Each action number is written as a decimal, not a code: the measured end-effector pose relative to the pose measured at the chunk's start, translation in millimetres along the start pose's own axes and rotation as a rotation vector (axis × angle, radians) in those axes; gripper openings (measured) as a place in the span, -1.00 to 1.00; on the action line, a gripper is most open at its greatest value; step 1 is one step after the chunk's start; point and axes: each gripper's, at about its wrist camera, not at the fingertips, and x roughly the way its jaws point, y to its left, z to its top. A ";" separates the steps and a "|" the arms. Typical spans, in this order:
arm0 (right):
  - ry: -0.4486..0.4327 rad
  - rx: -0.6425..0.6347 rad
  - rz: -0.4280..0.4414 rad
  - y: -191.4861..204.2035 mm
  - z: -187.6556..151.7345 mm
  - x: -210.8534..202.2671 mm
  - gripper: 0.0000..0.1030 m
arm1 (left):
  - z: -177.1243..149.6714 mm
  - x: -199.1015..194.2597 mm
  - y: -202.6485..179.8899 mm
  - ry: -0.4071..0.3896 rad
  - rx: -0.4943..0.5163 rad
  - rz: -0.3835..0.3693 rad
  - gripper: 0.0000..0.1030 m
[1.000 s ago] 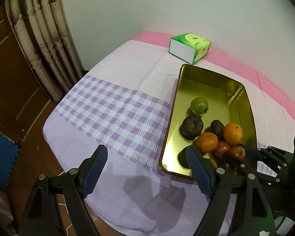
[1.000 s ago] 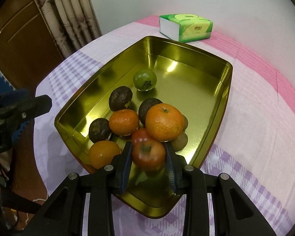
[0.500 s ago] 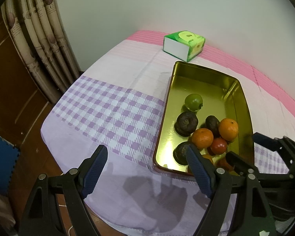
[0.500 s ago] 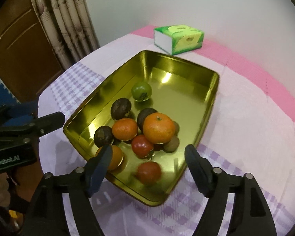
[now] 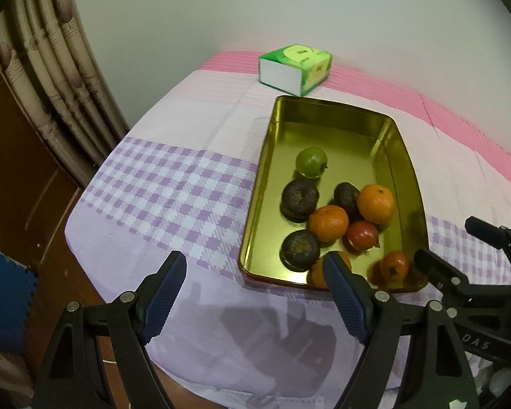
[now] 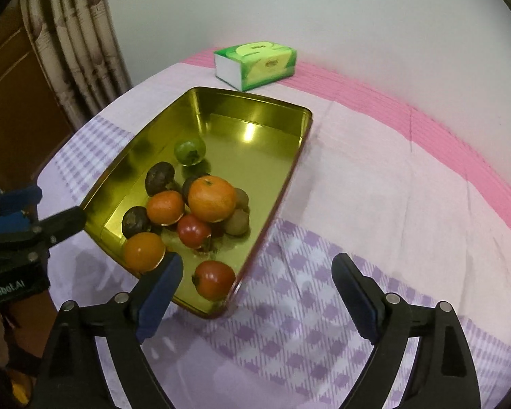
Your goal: Organize fruits
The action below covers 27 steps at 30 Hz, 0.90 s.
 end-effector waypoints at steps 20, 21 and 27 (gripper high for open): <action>-0.015 0.015 -0.020 -10.1 -10.4 -11.4 0.78 | -8.2 -3.5 -22.6 -0.013 0.079 -0.003 0.54; -0.013 0.016 -0.019 -10.2 -10.6 -10.9 0.78 | -8.1 -3.4 -22.6 -0.014 0.079 -0.005 0.54; -0.007 0.020 -0.022 -11.9 -11.0 -8.8 0.78 | -8.1 -1.8 -21.3 -0.011 0.075 0.001 0.54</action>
